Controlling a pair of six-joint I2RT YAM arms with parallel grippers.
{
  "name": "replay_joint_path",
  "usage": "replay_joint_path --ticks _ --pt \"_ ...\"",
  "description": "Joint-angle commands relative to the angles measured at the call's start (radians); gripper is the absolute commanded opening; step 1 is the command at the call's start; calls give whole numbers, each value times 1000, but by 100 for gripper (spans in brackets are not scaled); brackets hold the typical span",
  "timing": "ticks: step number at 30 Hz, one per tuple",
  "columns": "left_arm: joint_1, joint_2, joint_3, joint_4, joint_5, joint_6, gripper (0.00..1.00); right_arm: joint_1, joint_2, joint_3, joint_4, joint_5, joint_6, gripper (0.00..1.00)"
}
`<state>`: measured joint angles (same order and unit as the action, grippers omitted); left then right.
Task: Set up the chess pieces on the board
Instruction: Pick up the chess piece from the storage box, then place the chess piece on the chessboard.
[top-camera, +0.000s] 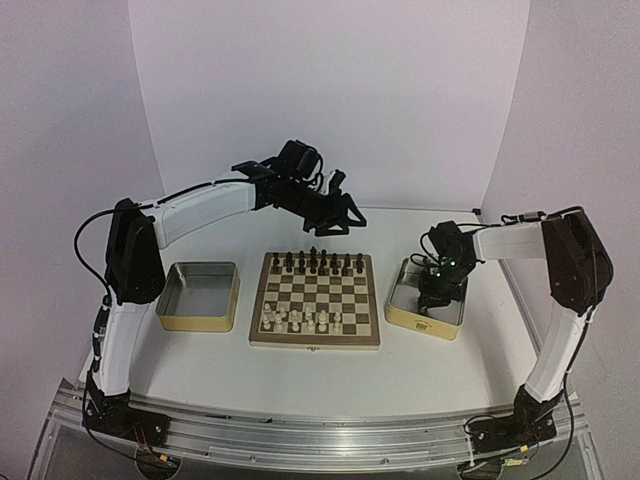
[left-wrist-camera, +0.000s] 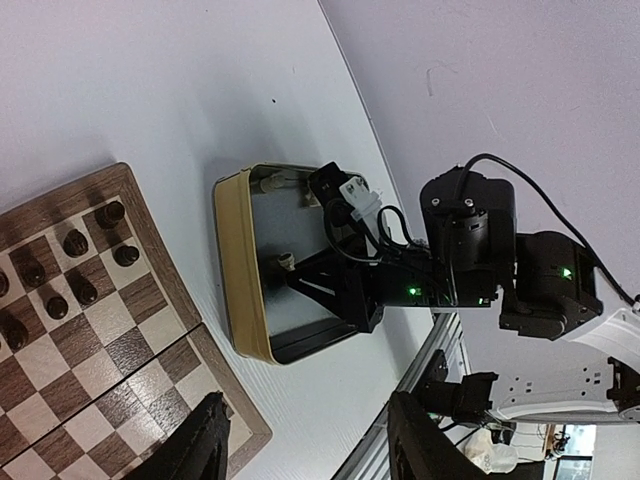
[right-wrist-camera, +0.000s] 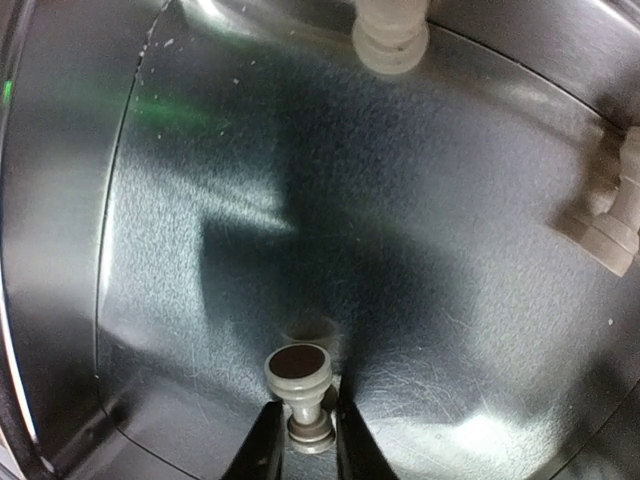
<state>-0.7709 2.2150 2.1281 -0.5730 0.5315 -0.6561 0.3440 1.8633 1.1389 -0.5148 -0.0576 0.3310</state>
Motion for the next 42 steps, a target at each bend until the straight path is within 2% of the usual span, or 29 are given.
replay_joint_path --ticks 1,6,8,13,18,26,33,37,42 --pt "2 8 37 30 27 -15 53 12 22 15 4 1 -44 14" --pt "9 14 38 31 48 -40 53 11 18 28 -8 9 -83 2" --pt "13 14 33 35 68 -56 53 12 -12 40 -24 17 -98 0" --pt "39 10 -9 89 173 -128 54 12 -118 74 -58 -27 -144 0" --pt "47 46 25 82 290 -162 57 11 -186 142 -112 -145 -201 0" --pt "50 48 0 109 467 -174 57 43 -194 301 -211 -377 -282 0" --pt "67 13 -70 181 557 -233 57 136 -128 402 -251 -408 -322 0" --pt "67 26 -63 144 555 -228 55 182 -100 440 -263 -403 -322 0" --pt "67 10 -93 214 562 -261 51 214 -76 460 -266 -397 -322 0"
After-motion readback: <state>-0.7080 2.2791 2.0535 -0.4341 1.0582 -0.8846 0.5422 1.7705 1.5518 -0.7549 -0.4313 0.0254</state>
